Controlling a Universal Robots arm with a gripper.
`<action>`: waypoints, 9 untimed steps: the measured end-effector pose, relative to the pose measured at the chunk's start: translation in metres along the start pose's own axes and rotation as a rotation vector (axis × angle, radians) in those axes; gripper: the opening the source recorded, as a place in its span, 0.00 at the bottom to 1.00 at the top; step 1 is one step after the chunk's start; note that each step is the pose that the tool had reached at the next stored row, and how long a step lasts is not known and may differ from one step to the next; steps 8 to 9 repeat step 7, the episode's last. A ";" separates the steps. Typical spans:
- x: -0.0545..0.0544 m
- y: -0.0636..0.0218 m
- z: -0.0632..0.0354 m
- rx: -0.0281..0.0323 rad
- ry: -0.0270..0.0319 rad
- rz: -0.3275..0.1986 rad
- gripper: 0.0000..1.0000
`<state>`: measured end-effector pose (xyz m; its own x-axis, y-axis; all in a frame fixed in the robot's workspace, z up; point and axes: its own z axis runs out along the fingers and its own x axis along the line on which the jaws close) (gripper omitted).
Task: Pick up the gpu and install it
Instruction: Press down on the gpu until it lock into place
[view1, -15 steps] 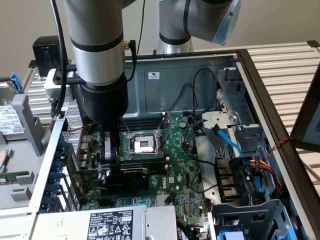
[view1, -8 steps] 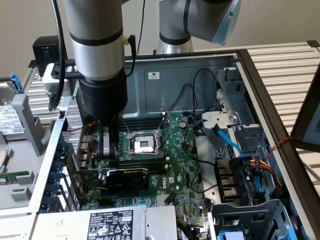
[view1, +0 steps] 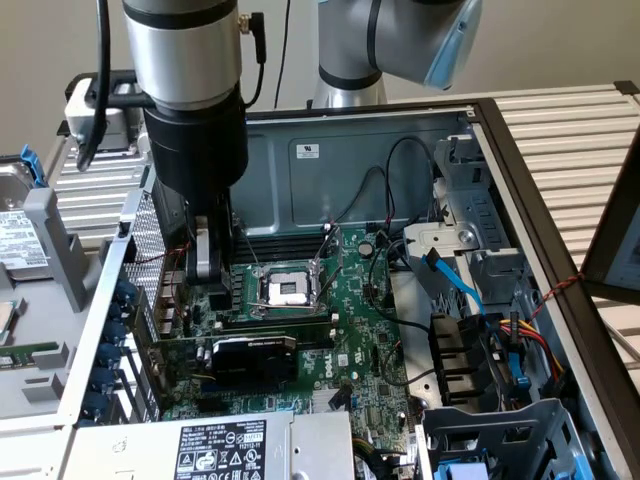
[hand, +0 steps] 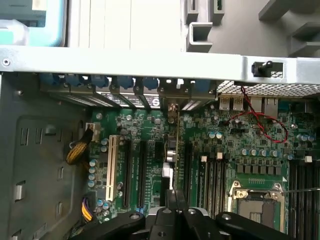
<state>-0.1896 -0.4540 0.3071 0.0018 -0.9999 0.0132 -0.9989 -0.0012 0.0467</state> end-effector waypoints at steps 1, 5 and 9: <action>0.000 0.0000 0.0000 0.0000 -0.0003 0.000 0.11; 0.000 0.0000 -0.0001 -0.0001 -0.0002 0.000 0.11; 0.000 0.0000 -0.0001 0.0000 -0.0002 0.000 0.11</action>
